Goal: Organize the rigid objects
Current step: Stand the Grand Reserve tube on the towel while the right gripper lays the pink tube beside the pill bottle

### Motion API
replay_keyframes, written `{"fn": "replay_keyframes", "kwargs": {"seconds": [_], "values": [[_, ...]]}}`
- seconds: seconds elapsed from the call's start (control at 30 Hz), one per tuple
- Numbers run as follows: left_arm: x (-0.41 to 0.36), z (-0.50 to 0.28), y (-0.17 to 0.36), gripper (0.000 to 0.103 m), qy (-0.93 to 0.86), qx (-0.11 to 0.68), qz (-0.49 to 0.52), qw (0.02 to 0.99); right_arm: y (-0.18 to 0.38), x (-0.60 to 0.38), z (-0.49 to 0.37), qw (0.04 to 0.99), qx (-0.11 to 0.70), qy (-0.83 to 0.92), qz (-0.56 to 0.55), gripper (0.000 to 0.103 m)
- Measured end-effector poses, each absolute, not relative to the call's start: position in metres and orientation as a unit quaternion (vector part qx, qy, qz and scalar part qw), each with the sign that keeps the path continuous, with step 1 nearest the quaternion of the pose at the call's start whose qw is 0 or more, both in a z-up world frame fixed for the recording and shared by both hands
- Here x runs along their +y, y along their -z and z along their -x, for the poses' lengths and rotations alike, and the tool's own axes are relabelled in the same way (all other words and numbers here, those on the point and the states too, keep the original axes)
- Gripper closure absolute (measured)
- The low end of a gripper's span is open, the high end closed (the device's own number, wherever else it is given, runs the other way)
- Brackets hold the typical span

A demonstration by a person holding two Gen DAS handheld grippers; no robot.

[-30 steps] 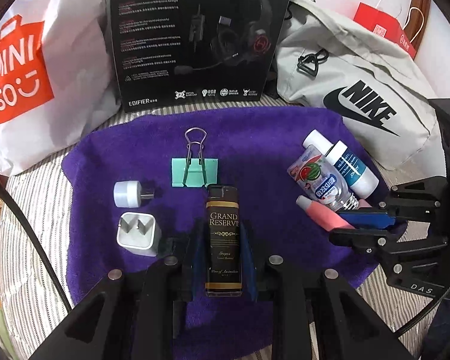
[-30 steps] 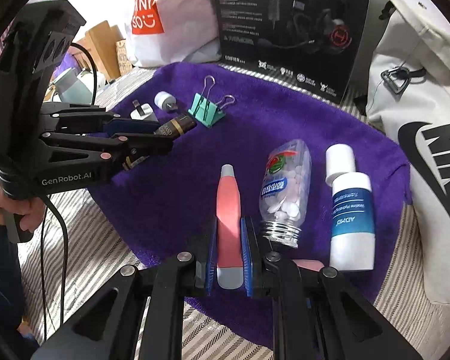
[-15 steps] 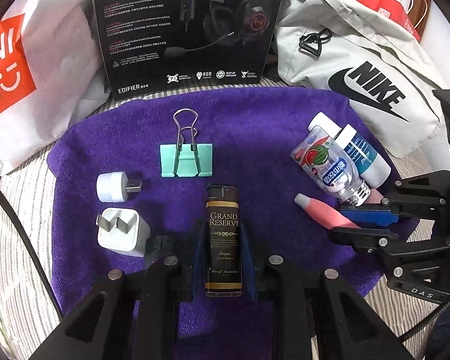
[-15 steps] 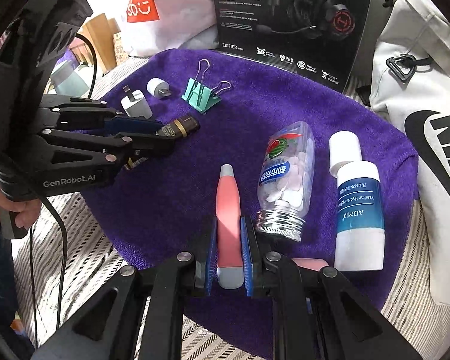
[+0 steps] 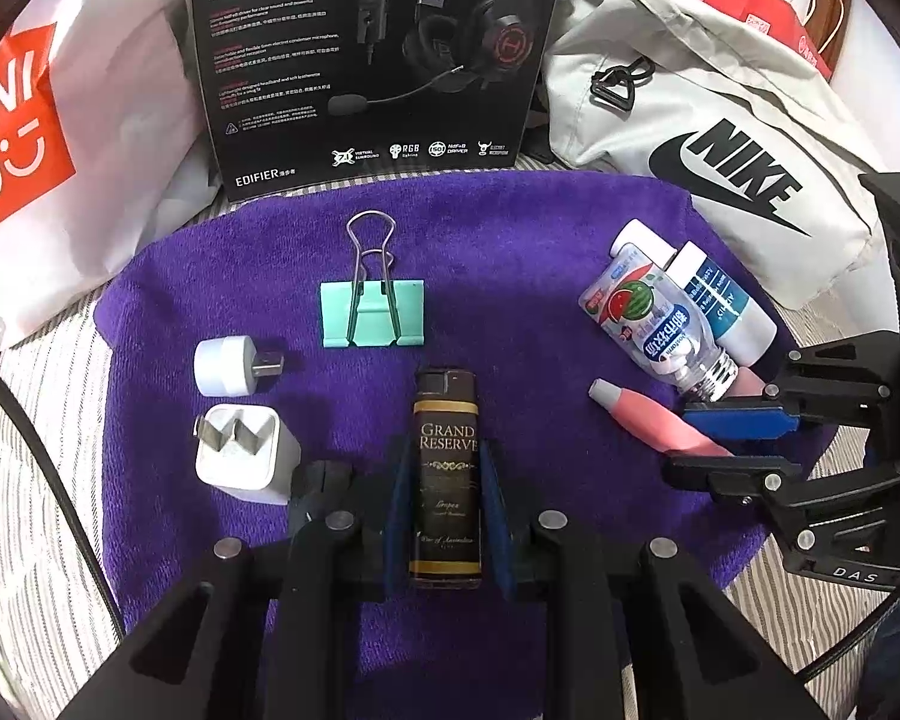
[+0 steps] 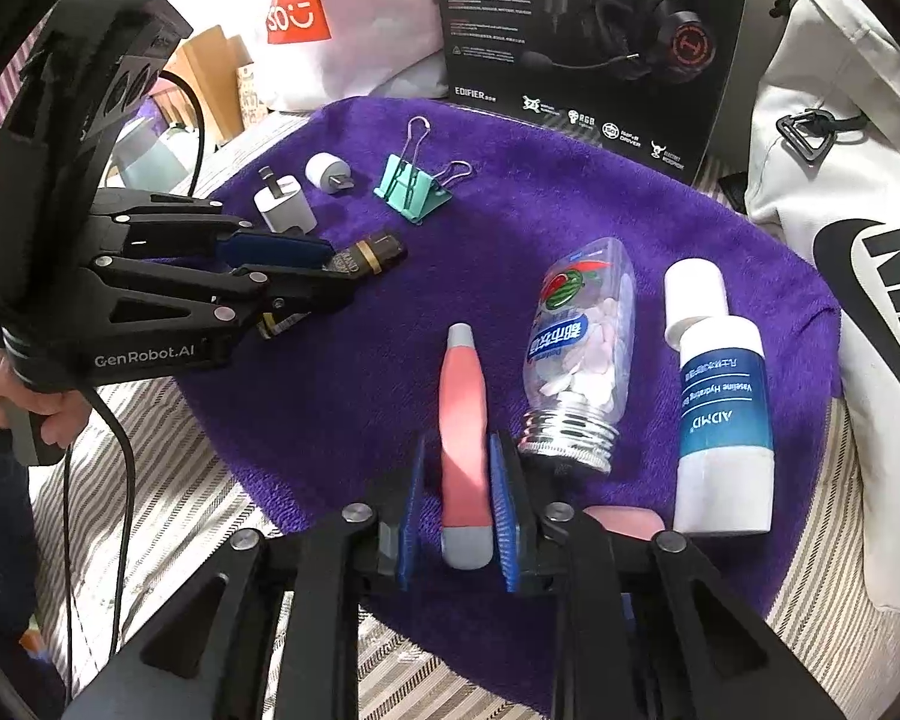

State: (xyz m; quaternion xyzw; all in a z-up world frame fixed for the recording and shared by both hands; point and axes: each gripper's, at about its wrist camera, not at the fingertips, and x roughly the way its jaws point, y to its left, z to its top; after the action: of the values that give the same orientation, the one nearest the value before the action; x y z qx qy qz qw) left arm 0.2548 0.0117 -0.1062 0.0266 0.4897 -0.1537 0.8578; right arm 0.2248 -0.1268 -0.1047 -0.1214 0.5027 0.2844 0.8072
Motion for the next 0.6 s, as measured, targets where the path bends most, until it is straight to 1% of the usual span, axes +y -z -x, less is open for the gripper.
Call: {"fn": "replay_keyframes", "kwargs": {"seconds": [0.17,0.23,0.53,0.6], "values": [[0.0099,-0.2504,0.1057,0.070,0.160,0.489,-0.031,0.857,0.1038,-0.1283,-0.2239,0.806,0.507,-0.282,0.118,0.078],[0.0098,-0.2489,0.1056,0.068,0.161,0.488,-0.035,0.857,0.1029,-0.1289,-0.2235,0.806,0.509,-0.279,0.119,0.078],[0.0116,-0.2458,0.1059,0.068,0.159,0.491,-0.032,0.856,0.0973,-0.1340,-0.2210,0.807,0.510,-0.273,0.121,0.077],[0.0116,-0.2458,0.1065,0.068,0.158,0.492,-0.030,0.856,0.0954,-0.1353,-0.2194,0.807,0.510,-0.273,0.119,0.072]]}}
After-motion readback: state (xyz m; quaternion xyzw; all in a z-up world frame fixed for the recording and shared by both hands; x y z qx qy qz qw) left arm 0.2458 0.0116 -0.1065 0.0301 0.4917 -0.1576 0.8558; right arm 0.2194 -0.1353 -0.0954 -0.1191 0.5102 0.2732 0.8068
